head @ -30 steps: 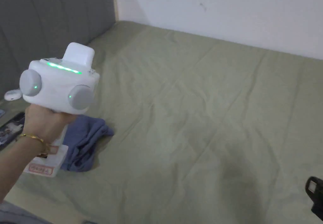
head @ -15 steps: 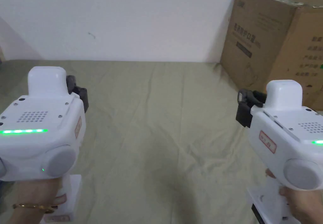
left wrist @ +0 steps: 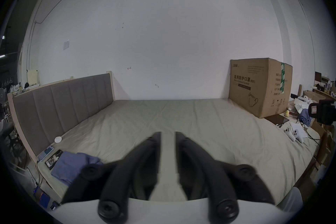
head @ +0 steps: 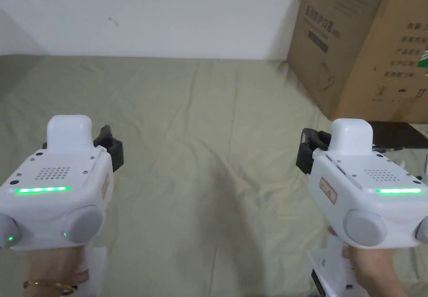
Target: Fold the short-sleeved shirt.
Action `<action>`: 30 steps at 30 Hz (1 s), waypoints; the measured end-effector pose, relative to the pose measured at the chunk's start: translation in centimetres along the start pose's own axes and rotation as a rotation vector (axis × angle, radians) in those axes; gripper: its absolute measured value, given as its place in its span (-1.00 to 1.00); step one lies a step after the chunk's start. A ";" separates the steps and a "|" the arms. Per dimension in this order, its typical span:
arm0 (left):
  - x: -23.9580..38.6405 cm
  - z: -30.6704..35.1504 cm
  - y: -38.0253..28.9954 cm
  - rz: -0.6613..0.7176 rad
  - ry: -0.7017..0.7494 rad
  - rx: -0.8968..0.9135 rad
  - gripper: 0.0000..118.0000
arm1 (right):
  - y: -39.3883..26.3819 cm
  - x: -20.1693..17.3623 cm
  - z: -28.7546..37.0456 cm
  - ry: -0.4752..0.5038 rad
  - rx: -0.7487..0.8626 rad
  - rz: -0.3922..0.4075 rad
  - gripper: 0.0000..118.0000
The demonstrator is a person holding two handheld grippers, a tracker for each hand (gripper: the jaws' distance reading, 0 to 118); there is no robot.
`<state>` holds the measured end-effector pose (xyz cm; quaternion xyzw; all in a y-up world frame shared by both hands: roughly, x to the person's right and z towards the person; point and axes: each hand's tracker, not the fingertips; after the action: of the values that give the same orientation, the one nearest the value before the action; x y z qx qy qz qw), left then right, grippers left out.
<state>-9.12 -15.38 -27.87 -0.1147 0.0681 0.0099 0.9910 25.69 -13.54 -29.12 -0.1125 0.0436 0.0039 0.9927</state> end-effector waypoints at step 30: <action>0.6 -0.1 -0.3 -0.039 -0.030 0.007 0.87 | 0.7 -1.0 -0.2 0.016 -0.025 -0.004 1.00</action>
<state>-8.49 -15.69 -27.98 -0.1126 0.0509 -0.0077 0.9923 24.71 -12.87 -29.43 -0.1249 0.0514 0.0014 0.9908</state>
